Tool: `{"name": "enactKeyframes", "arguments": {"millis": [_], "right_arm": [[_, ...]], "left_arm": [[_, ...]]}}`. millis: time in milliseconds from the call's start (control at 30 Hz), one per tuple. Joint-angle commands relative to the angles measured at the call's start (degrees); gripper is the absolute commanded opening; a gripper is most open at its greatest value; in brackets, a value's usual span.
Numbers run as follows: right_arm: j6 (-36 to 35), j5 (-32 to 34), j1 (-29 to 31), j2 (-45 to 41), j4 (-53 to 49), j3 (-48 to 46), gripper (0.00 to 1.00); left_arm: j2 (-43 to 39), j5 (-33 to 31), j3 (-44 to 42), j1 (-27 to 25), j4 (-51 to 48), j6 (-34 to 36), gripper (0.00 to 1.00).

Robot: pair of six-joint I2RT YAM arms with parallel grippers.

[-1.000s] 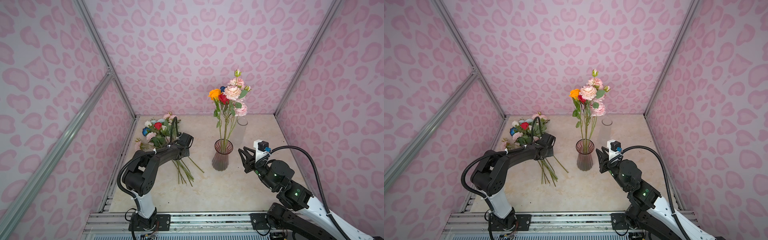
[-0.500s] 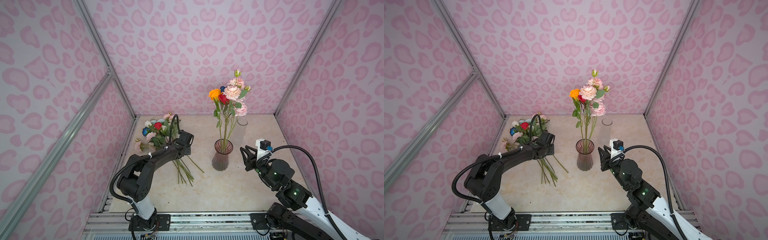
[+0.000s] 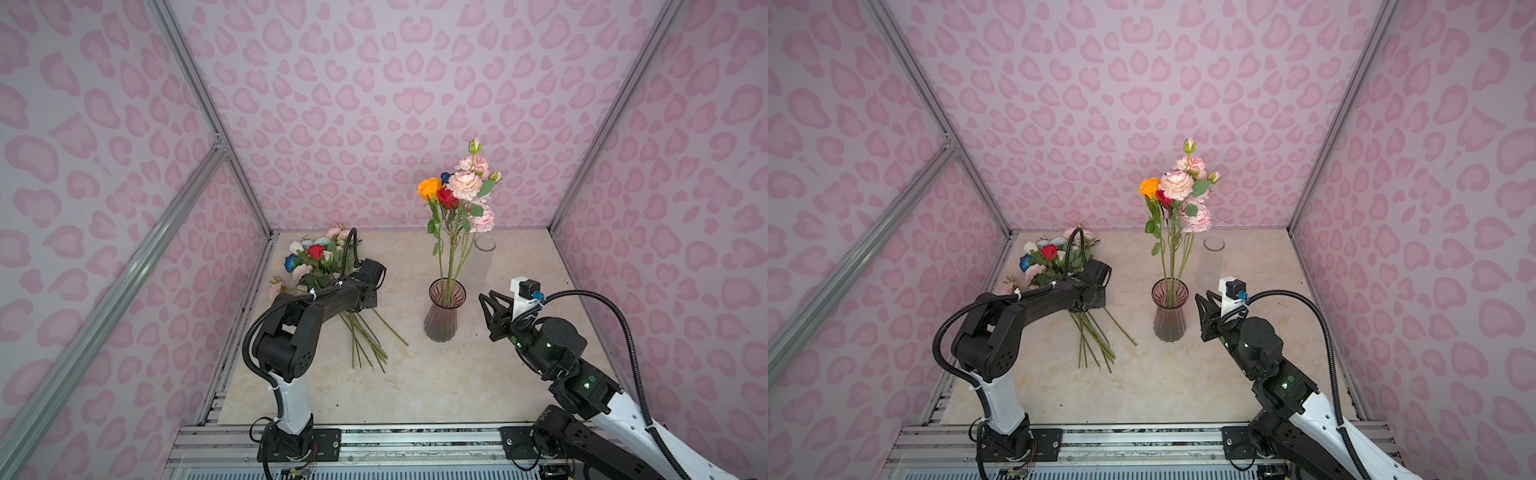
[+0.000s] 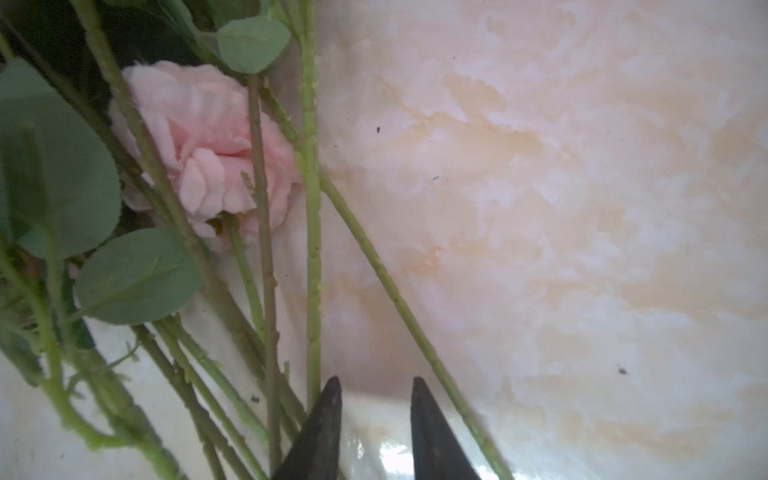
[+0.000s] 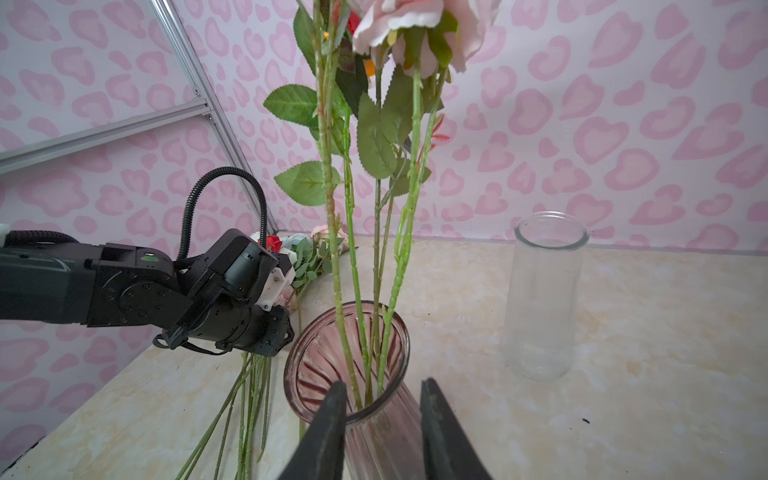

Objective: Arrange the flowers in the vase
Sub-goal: 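Close the left gripper on another pink rose stem in the pile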

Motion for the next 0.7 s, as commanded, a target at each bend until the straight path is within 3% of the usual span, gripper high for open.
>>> {"name": "enactKeyframes", "arguments": {"millis": [0, 167, 400, 667], "right_arm": [[0.2, -1.0, -0.6, 0.0, 1.2, -0.5, 0.32], [0.7, -2.1, -1.1, 0.6, 1.9, -0.6, 0.32], [1.0, -2.6, -1.1, 1.1, 2.3, -0.8, 0.32], [0.6, -2.7, -1.6, 0.9, 1.8, -0.6, 0.32]], "left_arm": [[-2.2, -0.6, -0.4, -0.7, 0.3, -0.3, 0.31], [-6.4, -4.1, -1.0, -1.6, 1.2, 0.8, 0.33], [0.3, -7.3, 2.7, -0.2, -1.7, -0.4, 0.32], [3.0, -6.6, 2.5, 0.4, -2.1, -0.9, 0.31]]}}
